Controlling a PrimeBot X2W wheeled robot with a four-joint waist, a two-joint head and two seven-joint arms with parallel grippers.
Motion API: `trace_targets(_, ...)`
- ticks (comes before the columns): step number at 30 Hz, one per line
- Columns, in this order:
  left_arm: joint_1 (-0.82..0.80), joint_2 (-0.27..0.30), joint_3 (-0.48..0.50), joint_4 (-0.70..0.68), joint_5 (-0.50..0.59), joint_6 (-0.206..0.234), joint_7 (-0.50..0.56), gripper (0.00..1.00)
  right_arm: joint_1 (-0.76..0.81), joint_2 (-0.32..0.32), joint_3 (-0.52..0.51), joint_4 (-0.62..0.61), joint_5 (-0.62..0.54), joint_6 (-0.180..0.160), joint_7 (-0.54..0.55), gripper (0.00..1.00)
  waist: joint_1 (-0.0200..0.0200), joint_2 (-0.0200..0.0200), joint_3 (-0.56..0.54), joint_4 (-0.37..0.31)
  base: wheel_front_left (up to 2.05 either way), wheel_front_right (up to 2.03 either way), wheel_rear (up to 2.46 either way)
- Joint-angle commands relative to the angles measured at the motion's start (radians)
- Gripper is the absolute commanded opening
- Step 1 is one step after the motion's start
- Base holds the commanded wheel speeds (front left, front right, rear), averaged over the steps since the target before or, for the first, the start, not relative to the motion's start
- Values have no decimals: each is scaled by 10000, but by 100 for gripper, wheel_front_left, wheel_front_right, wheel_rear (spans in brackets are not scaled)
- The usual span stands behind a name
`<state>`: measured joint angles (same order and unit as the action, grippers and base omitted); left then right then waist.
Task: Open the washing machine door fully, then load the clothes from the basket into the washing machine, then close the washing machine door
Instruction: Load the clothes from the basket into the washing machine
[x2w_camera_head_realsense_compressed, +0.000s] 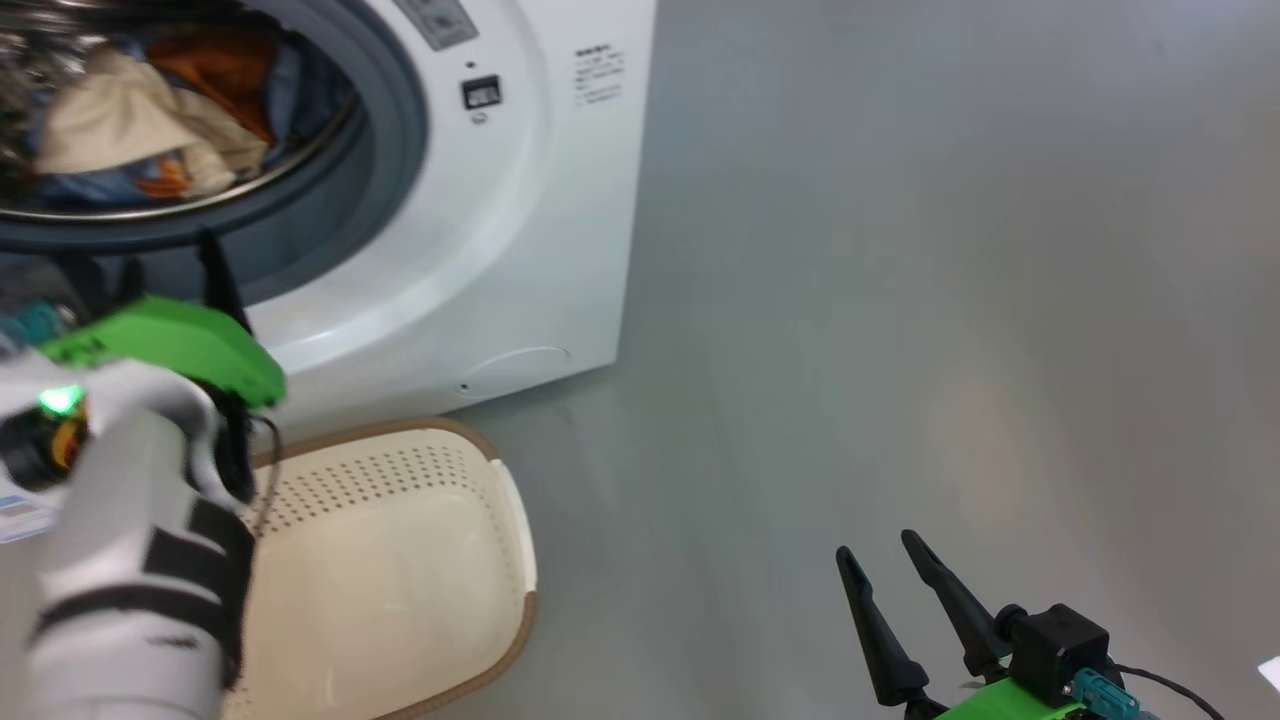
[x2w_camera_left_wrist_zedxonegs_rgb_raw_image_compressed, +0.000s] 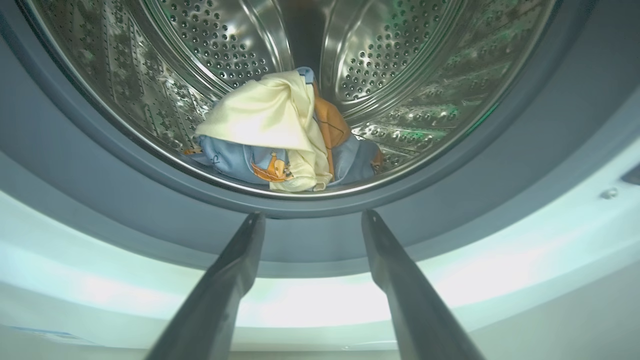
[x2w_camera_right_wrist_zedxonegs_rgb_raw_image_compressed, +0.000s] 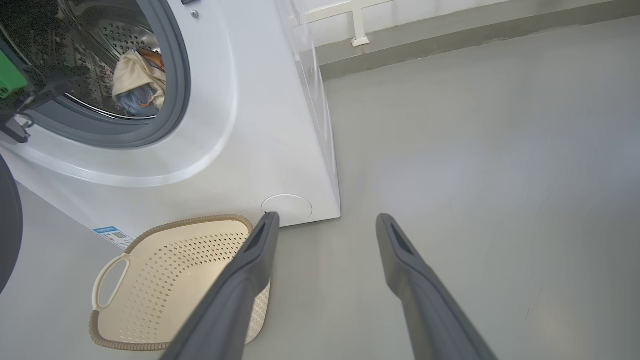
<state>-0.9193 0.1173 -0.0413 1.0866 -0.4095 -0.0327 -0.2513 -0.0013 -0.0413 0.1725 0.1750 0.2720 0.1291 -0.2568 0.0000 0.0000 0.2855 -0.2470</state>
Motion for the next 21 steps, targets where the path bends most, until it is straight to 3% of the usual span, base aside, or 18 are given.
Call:
trace_targets(1,238,258,179,-310,-26,-76,-102,100,-27,-89,179,-161,-182,16,-49,100,0,0,-636,644,0,0,0)
trace_targets(10,2804,-485,122,-2813,62,-204,-103,100,127,-89,-100,-91,-258,16,-49,100,0,0,-1235,1254,0,0,0)
trace_targets(21,5916,-665,-1094,-6125,44,372,-104,100,279,-89,-273,-40,-303,16,-49,100,0,0,-1629,1904,0,0,0)
